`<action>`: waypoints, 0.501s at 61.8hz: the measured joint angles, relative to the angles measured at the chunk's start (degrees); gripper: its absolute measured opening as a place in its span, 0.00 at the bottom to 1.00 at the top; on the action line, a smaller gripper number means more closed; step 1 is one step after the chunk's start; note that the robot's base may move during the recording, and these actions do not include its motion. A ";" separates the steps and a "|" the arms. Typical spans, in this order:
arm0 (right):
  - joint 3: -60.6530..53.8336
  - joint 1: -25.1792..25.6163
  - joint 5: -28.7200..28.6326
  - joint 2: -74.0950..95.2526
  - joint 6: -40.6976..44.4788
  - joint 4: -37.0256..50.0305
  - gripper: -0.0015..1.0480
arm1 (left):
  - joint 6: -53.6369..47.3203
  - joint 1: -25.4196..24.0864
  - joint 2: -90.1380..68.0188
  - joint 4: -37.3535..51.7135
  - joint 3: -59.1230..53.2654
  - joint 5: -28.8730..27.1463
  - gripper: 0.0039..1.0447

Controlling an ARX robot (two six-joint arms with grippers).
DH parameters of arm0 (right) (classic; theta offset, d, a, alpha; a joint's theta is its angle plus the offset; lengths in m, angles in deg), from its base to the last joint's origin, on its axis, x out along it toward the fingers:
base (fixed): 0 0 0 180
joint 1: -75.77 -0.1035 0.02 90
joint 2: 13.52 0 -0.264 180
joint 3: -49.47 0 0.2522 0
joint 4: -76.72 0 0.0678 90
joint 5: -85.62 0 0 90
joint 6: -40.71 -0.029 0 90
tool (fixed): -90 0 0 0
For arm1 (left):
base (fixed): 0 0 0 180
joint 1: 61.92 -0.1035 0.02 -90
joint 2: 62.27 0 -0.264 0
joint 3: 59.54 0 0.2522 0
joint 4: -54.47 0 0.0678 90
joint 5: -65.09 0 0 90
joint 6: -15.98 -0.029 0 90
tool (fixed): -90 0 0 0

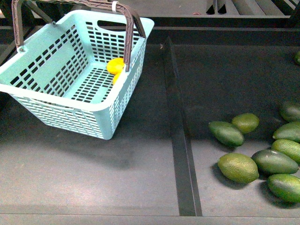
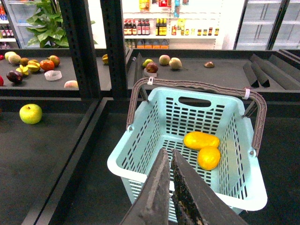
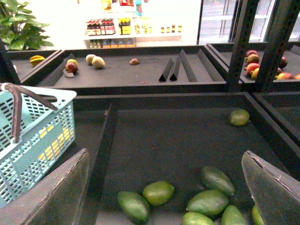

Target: Pick lemon and mango into basket

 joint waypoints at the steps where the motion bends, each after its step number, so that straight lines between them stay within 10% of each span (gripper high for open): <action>1: 0.00 0.00 0.00 0.00 0.00 0.00 0.92 | 0.00 0.00 0.85 -0.74 0.00 0.00 0.03; 31: 0.00 0.00 0.00 0.00 0.00 0.00 0.92 | 0.00 0.00 18.80 -17.55 -0.04 0.00 0.03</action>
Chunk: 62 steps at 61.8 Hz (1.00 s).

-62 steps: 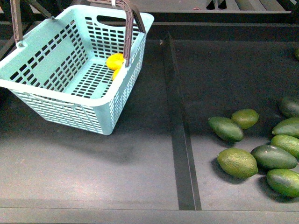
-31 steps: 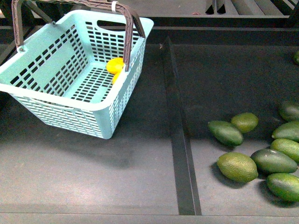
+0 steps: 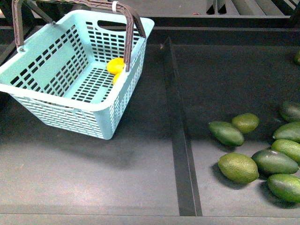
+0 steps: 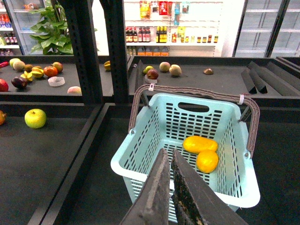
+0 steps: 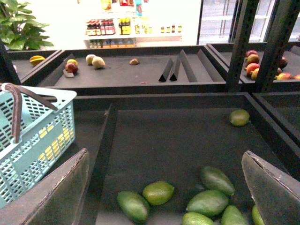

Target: Pick lemon and mango into basket

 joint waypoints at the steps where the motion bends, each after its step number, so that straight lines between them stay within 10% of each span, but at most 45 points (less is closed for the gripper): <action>1: 0.00 0.00 0.00 0.00 0.00 0.00 0.92 | 0.00 0.00 0.44 -0.46 0.00 0.00 0.03; 62: 0.00 0.00 0.00 -0.02 0.00 0.00 0.92 | -0.02 0.00 18.10 -18.45 0.02 -0.02 0.03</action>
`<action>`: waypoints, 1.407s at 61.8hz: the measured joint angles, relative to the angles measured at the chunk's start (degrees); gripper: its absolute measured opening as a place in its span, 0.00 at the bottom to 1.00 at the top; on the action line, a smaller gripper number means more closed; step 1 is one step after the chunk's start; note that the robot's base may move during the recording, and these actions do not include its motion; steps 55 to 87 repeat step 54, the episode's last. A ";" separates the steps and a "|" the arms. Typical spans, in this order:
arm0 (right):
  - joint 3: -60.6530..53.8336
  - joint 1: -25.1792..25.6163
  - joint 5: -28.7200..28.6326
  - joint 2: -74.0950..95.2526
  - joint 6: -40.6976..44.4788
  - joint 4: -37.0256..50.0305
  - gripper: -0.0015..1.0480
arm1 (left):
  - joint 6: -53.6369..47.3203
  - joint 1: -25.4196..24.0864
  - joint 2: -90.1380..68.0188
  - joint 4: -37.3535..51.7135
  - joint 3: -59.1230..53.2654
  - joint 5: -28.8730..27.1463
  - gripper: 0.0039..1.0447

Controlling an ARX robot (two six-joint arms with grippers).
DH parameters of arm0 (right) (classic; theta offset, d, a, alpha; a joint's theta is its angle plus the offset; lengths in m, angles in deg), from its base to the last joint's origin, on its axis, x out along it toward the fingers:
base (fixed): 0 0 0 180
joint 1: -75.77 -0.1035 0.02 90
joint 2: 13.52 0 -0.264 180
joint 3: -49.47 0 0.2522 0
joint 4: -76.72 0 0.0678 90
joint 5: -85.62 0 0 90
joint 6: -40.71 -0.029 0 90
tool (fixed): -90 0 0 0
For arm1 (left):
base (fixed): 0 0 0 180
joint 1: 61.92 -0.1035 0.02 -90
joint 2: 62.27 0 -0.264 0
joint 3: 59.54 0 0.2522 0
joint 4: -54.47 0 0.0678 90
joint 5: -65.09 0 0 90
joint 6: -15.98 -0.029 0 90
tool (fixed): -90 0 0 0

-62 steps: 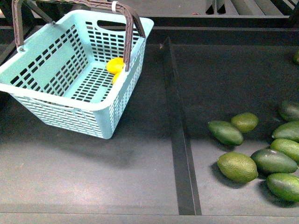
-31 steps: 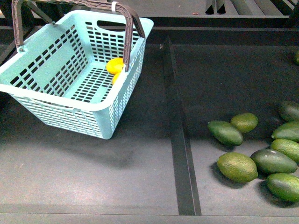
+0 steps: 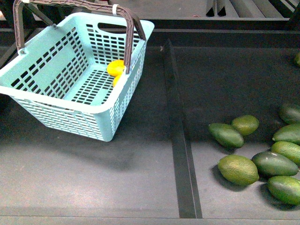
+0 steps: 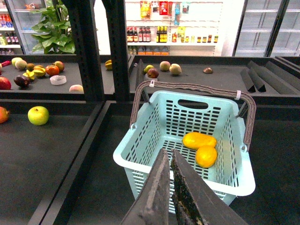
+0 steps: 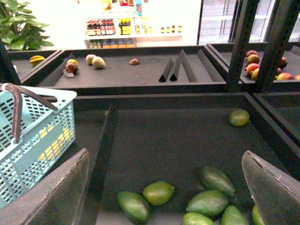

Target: Pick lemon and mango into basket

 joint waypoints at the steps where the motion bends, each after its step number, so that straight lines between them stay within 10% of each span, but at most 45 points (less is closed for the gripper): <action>1: 0.00 0.00 0.00 0.00 0.00 0.00 0.92 | 0.00 0.00 0.00 0.00 0.00 0.02 0.03; 8: 0.00 0.00 0.00 0.00 0.00 0.00 0.92 | 0.00 0.00 0.00 0.00 0.00 0.00 0.13; 33: 0.00 0.00 0.00 0.00 0.00 0.00 0.92 | -0.04 0.00 0.00 0.00 0.00 0.00 0.95; 87: 0.00 0.00 0.00 0.00 0.00 0.00 0.92 | -0.11 0.00 0.00 0.00 0.00 0.00 0.94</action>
